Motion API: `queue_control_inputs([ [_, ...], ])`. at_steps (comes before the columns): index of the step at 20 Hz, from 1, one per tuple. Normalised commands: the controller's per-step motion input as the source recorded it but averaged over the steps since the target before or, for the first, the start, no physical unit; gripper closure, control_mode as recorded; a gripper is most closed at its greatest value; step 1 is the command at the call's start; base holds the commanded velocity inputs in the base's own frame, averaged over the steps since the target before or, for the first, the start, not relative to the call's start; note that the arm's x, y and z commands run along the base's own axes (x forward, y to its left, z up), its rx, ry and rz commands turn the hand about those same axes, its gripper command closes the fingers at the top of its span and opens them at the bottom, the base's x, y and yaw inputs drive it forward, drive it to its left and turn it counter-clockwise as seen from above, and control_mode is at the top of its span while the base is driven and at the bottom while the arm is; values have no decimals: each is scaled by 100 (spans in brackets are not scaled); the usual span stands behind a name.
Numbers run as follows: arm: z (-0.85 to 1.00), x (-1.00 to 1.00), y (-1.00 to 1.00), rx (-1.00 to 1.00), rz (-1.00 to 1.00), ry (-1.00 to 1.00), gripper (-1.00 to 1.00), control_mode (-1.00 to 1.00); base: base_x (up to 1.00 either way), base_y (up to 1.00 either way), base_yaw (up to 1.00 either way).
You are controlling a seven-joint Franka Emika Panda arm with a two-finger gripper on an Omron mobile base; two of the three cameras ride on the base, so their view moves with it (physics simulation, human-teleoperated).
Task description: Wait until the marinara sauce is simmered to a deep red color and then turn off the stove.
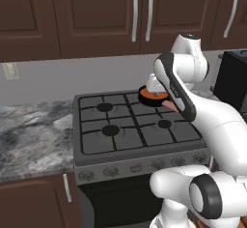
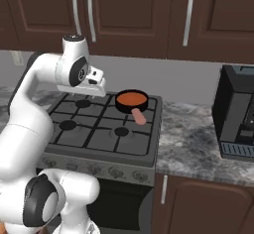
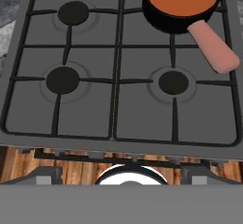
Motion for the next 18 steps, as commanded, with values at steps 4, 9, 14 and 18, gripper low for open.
queue_control_inputs([
  [4, 0, 0, 0, 0, 0, 0, -100, 100, -31, 18, -2],
  [9, 0, 0, 0, 0, 0, 0, -100, 100, -6, 55, -6],
  [14, 0, 0, 0, 0, 0, 0, -100, 100, 0, 75, -3],
  [18, 0, 0, 0, 0, 0, 0, -100, 100, 0, 62, 0],
])
